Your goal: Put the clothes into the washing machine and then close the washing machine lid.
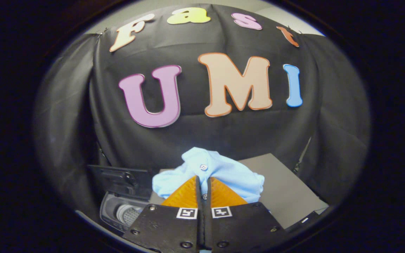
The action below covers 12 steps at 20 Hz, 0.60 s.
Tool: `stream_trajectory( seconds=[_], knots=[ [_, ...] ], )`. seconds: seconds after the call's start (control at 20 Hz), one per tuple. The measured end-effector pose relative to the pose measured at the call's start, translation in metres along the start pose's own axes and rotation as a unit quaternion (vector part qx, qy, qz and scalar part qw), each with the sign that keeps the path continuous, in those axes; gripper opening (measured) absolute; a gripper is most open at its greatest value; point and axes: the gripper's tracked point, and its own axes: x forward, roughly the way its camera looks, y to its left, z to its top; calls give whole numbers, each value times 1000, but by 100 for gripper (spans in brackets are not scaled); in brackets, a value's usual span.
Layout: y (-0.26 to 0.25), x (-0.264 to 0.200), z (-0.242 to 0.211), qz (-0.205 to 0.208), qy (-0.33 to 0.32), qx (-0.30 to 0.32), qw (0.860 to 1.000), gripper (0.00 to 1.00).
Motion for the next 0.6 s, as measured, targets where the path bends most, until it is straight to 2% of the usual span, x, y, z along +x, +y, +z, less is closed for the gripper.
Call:
stream_trajectory(
  seconds=[0.1,0.6],
  knots=[
    [32,-5,8,31,-9,10,999,1],
    [187,-6,-3,148,-28,-58,987,0]
  ],
)
